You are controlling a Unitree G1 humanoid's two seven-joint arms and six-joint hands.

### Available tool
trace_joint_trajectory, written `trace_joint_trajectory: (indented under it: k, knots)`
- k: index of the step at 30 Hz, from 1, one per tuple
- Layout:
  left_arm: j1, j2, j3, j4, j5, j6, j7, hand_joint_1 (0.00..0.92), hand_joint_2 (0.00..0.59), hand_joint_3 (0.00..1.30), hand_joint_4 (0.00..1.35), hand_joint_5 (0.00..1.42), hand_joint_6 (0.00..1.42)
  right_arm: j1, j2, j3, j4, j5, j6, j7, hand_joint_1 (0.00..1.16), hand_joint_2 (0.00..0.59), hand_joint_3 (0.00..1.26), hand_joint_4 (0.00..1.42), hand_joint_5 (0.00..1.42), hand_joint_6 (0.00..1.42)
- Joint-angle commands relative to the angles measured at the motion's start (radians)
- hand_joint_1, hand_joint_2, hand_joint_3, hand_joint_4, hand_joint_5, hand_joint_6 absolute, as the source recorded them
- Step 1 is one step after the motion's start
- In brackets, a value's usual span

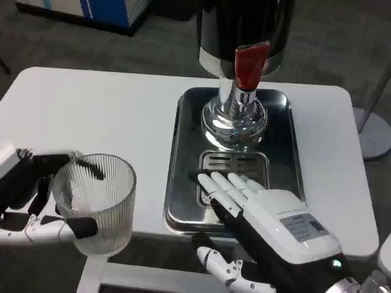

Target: Grasp the cup under the faucet to collect the drink, then remove the cup.

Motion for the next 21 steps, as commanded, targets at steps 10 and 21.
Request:
trace_joint_trajectory:
  k: [10, 21]
  knots:
    - [-0.094, -0.007, -0.063, 0.067, 0.095, 0.003, 0.128, 0.281, 0.24, 0.94, 0.98, 1.22, 1.42, -0.02, 0.039, -0.006, 0.031, -0.099, 0.099, -0.002, 0.0, 0.475, 0.0, 0.0, 0.0, 0.0]
    - [-0.141, -0.017, -0.102, 0.098, 0.13, 0.034, 0.186, 0.276, 0.248, 0.94, 0.98, 1.2, 1.42, 0.009, 0.031, -0.044, 0.016, -0.085, 0.083, -0.078, 0.0, 0.488, 0.0, 0.0, 0.0, 0.0]
